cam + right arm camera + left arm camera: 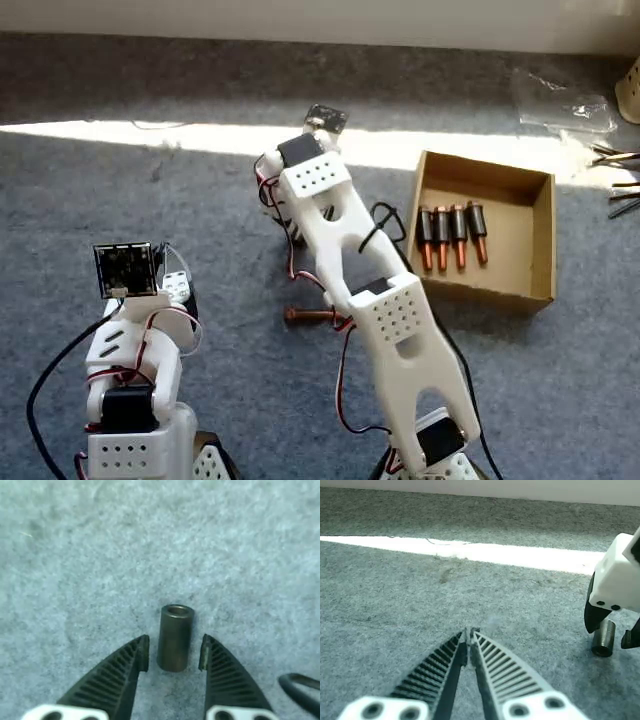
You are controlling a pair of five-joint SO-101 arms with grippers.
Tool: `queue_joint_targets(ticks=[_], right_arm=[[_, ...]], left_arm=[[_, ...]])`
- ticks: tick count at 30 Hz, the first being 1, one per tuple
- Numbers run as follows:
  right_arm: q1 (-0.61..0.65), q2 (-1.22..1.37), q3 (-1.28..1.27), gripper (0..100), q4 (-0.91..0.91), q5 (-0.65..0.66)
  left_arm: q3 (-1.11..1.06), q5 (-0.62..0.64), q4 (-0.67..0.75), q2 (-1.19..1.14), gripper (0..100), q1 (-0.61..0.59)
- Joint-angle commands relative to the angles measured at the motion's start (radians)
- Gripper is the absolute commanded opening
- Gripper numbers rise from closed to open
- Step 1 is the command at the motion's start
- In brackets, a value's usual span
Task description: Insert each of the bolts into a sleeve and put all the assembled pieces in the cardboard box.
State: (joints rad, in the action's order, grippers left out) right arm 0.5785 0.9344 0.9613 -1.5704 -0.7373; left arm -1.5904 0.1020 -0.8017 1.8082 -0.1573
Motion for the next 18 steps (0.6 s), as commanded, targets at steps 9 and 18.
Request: queue_joint_targets(ticks=[9,18], right_arm=[[-0.016,0.058,0.019,11.0,0.008,0.021],[-0.016,0.059,0.094,2.1,-0.002,0.129]], left_arm=[[0.007,-0.002,0.026,0.010,3,-0.008],[0.007,-0.002,0.026,0.010,3,-0.008]])
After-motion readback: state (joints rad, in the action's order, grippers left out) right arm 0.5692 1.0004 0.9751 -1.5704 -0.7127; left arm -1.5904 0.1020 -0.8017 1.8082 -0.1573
